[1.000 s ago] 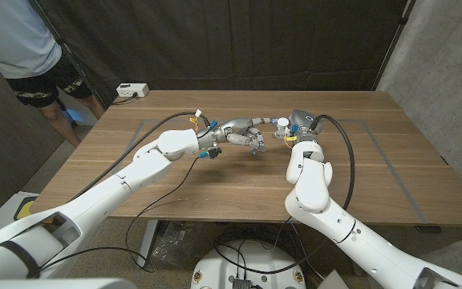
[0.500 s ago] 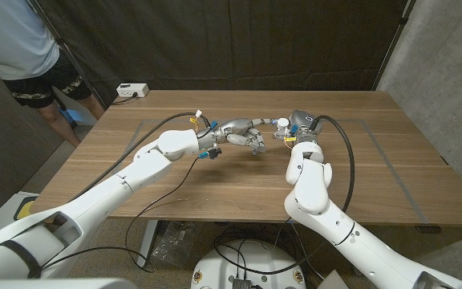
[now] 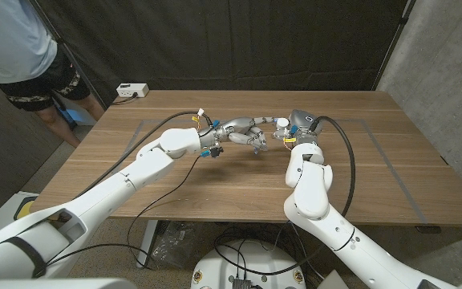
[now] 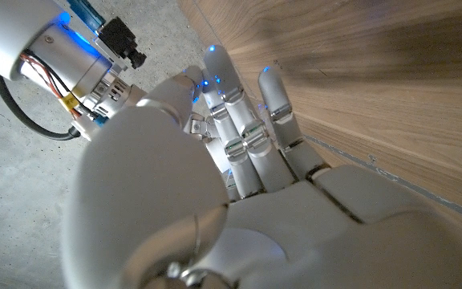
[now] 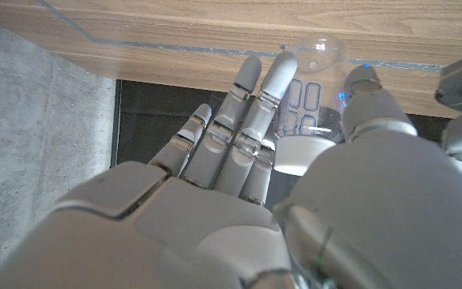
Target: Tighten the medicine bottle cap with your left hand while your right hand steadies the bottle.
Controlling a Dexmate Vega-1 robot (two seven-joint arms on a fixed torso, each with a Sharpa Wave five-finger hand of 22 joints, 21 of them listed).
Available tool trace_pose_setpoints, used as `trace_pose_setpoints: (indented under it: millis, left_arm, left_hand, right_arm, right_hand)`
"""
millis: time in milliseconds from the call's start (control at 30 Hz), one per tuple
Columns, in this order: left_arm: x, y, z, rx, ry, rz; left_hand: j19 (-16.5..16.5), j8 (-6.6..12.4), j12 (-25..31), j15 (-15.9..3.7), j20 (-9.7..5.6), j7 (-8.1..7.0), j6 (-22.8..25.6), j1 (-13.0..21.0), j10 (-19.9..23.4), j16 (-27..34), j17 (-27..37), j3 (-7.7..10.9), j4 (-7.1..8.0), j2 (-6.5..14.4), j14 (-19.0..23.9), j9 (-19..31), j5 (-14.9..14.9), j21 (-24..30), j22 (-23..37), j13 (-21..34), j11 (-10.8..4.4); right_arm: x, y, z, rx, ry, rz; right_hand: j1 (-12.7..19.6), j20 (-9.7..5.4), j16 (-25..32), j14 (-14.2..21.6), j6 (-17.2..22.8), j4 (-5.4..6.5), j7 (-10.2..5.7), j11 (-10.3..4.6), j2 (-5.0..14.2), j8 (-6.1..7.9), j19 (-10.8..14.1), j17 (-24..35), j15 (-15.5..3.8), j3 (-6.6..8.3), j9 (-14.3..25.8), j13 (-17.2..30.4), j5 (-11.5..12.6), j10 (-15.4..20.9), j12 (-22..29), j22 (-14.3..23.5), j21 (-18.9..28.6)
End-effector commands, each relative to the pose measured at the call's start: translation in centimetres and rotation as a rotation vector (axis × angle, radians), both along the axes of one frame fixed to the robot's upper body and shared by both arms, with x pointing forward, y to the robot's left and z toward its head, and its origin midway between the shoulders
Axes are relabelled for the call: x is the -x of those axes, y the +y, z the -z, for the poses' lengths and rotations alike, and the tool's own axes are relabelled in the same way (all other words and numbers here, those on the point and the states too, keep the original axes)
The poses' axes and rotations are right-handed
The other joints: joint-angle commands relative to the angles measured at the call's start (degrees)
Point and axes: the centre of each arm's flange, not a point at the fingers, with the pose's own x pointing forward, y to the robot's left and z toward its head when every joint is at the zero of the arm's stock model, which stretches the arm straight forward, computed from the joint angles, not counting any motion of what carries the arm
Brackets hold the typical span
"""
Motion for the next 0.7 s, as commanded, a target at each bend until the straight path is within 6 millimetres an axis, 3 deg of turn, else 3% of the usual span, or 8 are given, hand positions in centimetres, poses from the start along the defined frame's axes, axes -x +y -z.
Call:
trace_pose_setpoints:
  millis: [33,700]
  left_arm:
    - [0.1,-0.9,-0.6,-0.016,-0.015,0.042]
    - [0.0,3.0,0.3,0.062,0.028,-0.080]
  left_hand:
    - [0.4,0.24,0.3,0.03,-5.35,0.14,-0.1,-0.1,1.6,-0.1,0.1,0.25,0.24,-0.1,0.4,0.1,0.1,0.2,0.1,15.1,-1.37]
    - [0.4,0.30,0.2,-0.07,-5.37,-0.03,-0.1,-0.2,1.6,-0.1,0.1,0.28,0.27,0.0,0.5,0.1,0.1,0.2,0.1,15.3,-1.41]
  right_arm:
    - [0.8,0.6,0.4,0.014,0.009,0.004]
    - [-0.8,-0.5,1.2,-0.021,0.054,0.025]
  right_hand:
    - [11.2,-4.28,0.3,0.5,9.0,0.92,-8.51,-0.14,11.07,0.25,0.7,0.2,-2.47,1.22,0.1,0.3,0.5,0.0,-0.2,0.2,0.3]
    - [11.4,-4.25,0.3,0.5,9.0,0.98,-8.48,-0.13,11.10,0.25,0.7,0.4,-2.41,1.22,0.1,0.5,0.4,-0.2,-0.3,0.2,0.3]
